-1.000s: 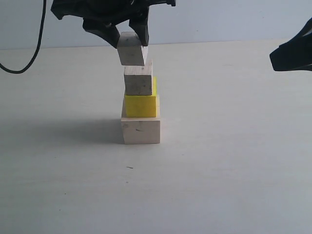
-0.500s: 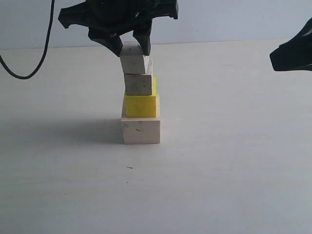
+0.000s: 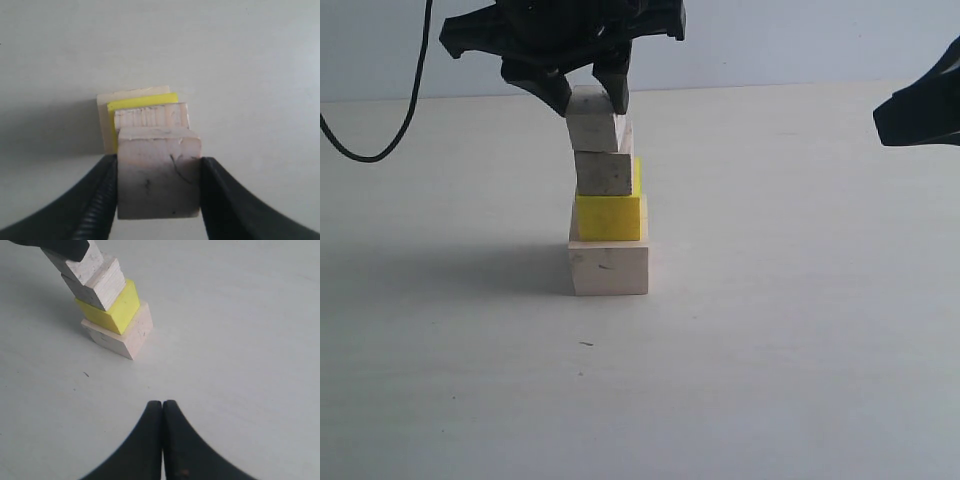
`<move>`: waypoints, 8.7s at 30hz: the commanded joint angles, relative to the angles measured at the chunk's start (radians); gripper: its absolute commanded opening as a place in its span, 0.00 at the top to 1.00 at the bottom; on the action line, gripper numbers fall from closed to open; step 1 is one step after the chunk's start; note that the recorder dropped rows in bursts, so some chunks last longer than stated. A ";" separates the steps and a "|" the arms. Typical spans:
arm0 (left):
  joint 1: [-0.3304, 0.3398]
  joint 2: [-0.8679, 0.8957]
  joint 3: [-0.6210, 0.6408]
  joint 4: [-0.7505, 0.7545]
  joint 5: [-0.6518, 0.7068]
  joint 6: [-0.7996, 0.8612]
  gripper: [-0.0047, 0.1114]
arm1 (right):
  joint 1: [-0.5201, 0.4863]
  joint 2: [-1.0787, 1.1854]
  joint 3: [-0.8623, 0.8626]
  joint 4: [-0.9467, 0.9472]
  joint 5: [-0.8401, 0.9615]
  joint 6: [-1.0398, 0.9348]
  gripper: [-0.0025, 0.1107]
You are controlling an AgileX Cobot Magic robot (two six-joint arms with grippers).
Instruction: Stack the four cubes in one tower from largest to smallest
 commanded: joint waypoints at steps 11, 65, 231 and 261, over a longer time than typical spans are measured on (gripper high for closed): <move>-0.005 0.003 -0.049 0.005 -0.004 -0.002 0.96 | 0.000 -0.008 0.005 -0.002 -0.012 0.004 0.98; -0.022 0.003 -0.022 0.063 -0.004 -0.032 0.96 | 0.000 -0.008 0.005 0.007 -0.002 0.004 0.98; 0.063 -0.579 0.460 0.317 -0.046 0.128 0.96 | 0.000 0.035 0.005 0.064 -0.115 0.030 0.98; 0.114 -0.691 0.691 0.128 -0.180 0.305 0.96 | 0.000 0.695 -0.364 0.371 -0.236 -0.016 0.98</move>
